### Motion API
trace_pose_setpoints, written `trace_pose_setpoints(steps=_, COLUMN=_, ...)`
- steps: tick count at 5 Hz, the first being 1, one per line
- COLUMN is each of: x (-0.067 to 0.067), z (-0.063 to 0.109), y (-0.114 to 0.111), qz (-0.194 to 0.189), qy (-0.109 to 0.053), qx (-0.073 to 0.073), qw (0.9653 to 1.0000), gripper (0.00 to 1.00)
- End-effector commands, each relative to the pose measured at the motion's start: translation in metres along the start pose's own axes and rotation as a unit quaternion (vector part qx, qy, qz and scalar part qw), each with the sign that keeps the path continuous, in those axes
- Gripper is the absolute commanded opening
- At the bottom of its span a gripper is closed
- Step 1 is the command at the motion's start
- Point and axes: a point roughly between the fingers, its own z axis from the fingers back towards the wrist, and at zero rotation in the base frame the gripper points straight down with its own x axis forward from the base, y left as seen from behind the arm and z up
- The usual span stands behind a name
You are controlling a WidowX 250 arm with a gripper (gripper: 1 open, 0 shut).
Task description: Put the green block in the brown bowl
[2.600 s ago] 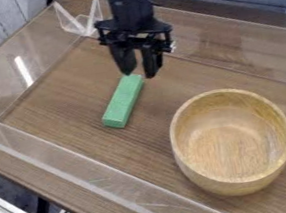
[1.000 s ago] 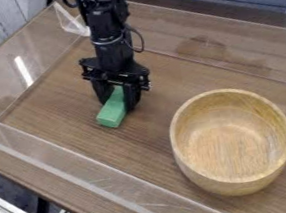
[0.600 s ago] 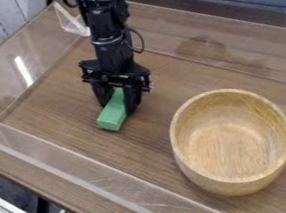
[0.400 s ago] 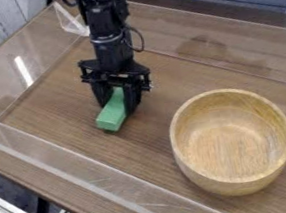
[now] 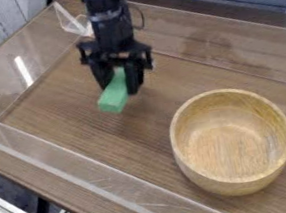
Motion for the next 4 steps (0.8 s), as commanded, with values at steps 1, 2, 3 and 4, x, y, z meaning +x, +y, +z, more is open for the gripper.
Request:
trace_pose_setpoints(steps=1, x=0.010, z=0.048, y=-0.025, qz=-0.009, qy=-0.048, qx=-0.009, qw=0.9987, gripper=0.00)
trace_pose_setpoints(steps=2, x=0.006, z=0.062, y=-0.055, qz=-0.023, qy=-0.048, qx=-0.024, qw=0.9983, gripper=0.00)
trace_pose_setpoints(steps=3, x=0.000, z=0.059, y=-0.092, qz=-0.044, qy=-0.043, qx=-0.031, qw=0.9976, gripper=0.00)
trace_pose_setpoints(steps=4, x=-0.011, z=0.051, y=-0.123, qz=-0.067, qy=-0.036, qx=-0.034, qw=0.9965, gripper=0.00)
